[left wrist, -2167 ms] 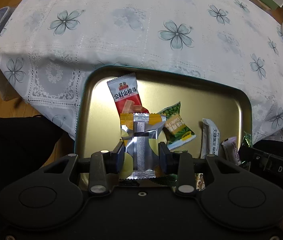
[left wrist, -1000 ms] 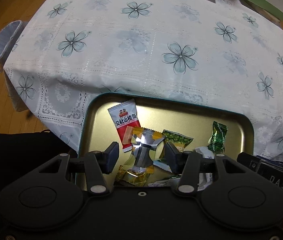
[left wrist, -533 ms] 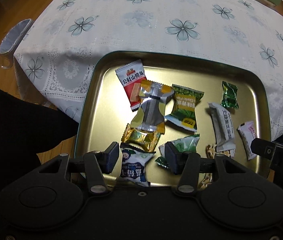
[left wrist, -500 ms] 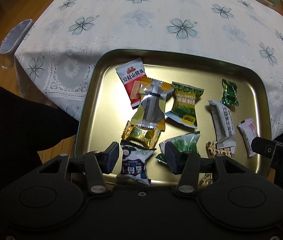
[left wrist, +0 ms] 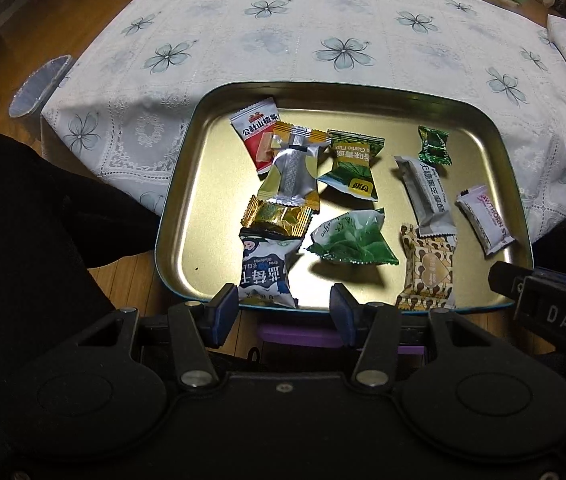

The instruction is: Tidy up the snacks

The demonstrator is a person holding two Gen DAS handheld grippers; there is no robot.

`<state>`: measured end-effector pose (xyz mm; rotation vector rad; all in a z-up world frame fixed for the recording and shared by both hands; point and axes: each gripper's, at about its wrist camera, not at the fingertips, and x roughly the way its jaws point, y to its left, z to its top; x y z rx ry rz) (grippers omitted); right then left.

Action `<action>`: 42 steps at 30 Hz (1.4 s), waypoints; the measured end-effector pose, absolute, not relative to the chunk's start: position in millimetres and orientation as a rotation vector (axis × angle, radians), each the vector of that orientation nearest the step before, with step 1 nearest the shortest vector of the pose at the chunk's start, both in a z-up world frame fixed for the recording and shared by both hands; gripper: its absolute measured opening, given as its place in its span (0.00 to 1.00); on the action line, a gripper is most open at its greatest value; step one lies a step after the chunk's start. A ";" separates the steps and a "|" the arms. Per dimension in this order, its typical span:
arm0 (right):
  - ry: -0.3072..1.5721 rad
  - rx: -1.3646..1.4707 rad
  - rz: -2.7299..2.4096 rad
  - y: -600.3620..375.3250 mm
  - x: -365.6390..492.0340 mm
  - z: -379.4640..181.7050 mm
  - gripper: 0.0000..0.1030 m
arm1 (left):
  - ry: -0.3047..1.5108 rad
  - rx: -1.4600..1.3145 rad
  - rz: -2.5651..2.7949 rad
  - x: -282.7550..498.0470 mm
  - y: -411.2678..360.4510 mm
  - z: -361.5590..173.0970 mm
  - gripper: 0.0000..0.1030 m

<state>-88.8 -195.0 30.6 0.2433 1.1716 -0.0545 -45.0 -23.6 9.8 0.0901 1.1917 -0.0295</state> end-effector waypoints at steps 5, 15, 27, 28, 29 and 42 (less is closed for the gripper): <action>1.193 0.235 -0.064 -191.0 -101.6 22.0 0.34 | 1.188 0.079 -0.033 -55.1 -21.2 10.3 0.55; 1.215 0.283 -0.099 -201.6 -107.2 16.9 0.35 | 1.192 0.043 -0.025 -61.6 -13.8 6.7 0.55; 1.233 0.231 -0.084 -195.1 -104.5 15.8 0.35 | 1.211 0.048 -0.029 -61.7 -14.9 3.6 0.55; 1.235 0.230 -0.084 -195.2 -104.3 15.7 0.35 | 1.213 0.047 -0.030 -61.4 -14.7 3.6 0.55; 1.236 0.229 -0.085 -195.3 -104.1 15.6 0.35 | 1.215 0.046 -0.031 -61.1 -14.7 3.3 0.55; 1.267 0.206 -0.079 -192.2 -101.4 12.4 0.35 | 1.244 0.045 -0.034 -59.6 -14.1 -0.1 0.55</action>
